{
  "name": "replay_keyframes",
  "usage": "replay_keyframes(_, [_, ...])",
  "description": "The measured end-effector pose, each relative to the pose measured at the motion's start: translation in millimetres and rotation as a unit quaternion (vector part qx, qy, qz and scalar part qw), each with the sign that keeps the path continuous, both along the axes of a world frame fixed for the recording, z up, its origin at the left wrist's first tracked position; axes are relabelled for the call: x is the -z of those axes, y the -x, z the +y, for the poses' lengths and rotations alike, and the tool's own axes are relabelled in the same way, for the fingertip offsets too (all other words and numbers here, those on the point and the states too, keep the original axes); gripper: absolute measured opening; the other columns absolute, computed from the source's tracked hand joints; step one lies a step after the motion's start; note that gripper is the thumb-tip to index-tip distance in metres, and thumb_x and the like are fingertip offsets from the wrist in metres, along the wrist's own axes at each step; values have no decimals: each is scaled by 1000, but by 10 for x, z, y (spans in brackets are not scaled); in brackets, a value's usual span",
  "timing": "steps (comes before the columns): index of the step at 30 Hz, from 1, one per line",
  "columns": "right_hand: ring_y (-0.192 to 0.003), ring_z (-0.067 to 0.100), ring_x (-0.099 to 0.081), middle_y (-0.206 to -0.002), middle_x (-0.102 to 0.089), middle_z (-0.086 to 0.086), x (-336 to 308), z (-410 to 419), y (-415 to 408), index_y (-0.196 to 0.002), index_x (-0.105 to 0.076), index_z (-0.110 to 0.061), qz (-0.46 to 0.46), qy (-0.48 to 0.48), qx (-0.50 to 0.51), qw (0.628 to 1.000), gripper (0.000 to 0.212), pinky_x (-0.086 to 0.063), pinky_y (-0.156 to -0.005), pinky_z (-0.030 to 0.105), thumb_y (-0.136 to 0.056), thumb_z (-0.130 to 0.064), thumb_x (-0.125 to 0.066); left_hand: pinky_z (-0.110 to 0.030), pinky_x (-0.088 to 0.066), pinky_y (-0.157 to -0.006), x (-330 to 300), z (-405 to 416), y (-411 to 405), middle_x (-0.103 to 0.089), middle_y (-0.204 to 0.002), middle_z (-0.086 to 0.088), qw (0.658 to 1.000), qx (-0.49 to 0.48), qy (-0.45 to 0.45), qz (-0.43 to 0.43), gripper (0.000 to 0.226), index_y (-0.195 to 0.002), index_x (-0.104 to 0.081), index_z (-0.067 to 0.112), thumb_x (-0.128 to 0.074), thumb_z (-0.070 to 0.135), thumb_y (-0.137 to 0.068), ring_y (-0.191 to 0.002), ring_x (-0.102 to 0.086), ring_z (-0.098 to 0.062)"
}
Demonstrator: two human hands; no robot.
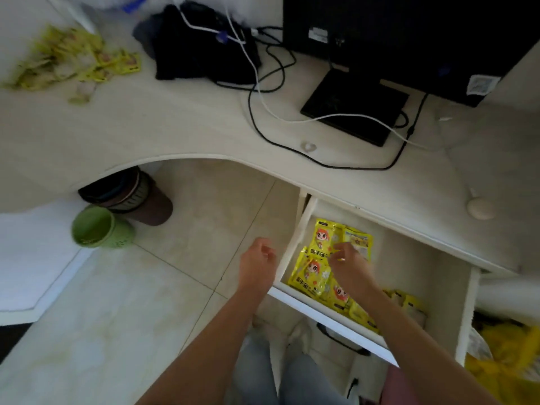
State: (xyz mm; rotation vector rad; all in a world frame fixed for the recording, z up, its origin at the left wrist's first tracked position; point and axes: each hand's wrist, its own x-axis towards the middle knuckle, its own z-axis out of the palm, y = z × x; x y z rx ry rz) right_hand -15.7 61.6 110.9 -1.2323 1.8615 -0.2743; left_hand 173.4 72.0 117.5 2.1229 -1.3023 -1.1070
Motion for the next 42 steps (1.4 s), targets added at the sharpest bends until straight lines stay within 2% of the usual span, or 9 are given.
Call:
replay_keyframes(3, [-66, 11, -59, -113, -62, 4, -118, -11, -330, -130, -48, -15, -17, 4, -35, 999, 34, -41, -48, 20, -96, -18, -45, -23, -47, -65, -67, 160, -319, -64, -87, 3, 999, -38, 16, -16, 23, -115, -60, 18, -49, 15, -94, -72, -59, -12])
replay_keyframes(7, [-94, 28, -63, -111, -65, 9, -264, -20, -925, -124, -49, -11, -11, 18, -108, 994, 32, -49, -76, 31, -92, -14, -48, -20, -43, -67, -148, 412, -856, -62, -91, 4, 996, -72, 19, -47, 25, -118, -58, 19, -49, 16, -95, -77, -58, -10])
replay_keyframes(9, [-100, 32, -62, -107, -67, 13, -303, -21, -1262, -121, -51, -8, 5, 24, -156, 987, 30, -50, -84, 37, -91, -13, -50, -22, -45, -71, -169, 553, -1154, -62, -95, 4, 993, -90, 14, -74, 25, -119, -57, 21, -48, 18, -95, -83, -57, -10])
replay_keyframes(11, [-104, 32, -61, -108, -67, 14, -324, -21, -1616, -121, -51, -7, 13, 31, -194, 980, 31, -46, -88, 35, -91, -13, -52, -25, -48, -76, -182, 685, -1469, -63, -101, 3, 989, -119, 8, -89, 26, -119, -56, 24, -48, 21, -95, -88, -57, -10])
replay_keyframes(15, [-107, 28, -59, -113, -63, 12, -365, -60, -2295, -126, -49, -8, -4, 39, -245, 969, 34, -45, -89, 32, -93, -14, -51, -24, -46, -77, -207, 847, -2096, -64, -101, 3, 983, -150, 11, -109, 26, -120, -56, 24, -49, 23, -95, -93, -57, -11])
replay_keyframes(19, [-106, 21, -57, -119, -61, 10, -382, -109, -2926, -130, -47, -9, -16, 43, -273, 961, 36, -40, -82, 23, -95, -17, -47, -22, -45, -76, -262, 886, -2703, -63, -101, 5, 977, -159, 19, -138, 26, -120, -56, 24, -50, 24, -94, -95, -57, -10])
replay_keyframes(28, [-105, 12, -54, -120, -57, 2, -343, -259, -3937, -131, -46, -14, -36, 56, -308, 949, 36, -41, -84, 21, -96, -21, -48, -23, -44, -79, -300, 704, -3734, -63, -102, 9, 970, -179, 37, -163, 26, -119, -56, 23, -53, 23, -93, -103, -56, -11])
replay_keyframes(38, [-111, 15, -57, -120, -60, 2, -395, -1199, -4704, -128, -50, -14, -38, 100, -329, 938, 33, -44, -89, 22, -96, -21, -47, -22, -44, -80, -269, -169, -4449, -65, -101, 6, 961, -221, 52, -158, 25, -117, -58, 22, -56, 22, -91, -98, -58, -12])
replay_keyframes(42, [-112, 19, -58, -119, -61, 4, -396, -1796, -4998, -125, -52, -13, -32, 117, -345, 931, 33, -47, -93, 30, -93, -18, -50, -25, -47, -81, -287, -691, -4679, -65, -101, 7, 958, -237, 58, -150, 24, -114, -60, 22, -55, 22, -91, -99, -59, -12])
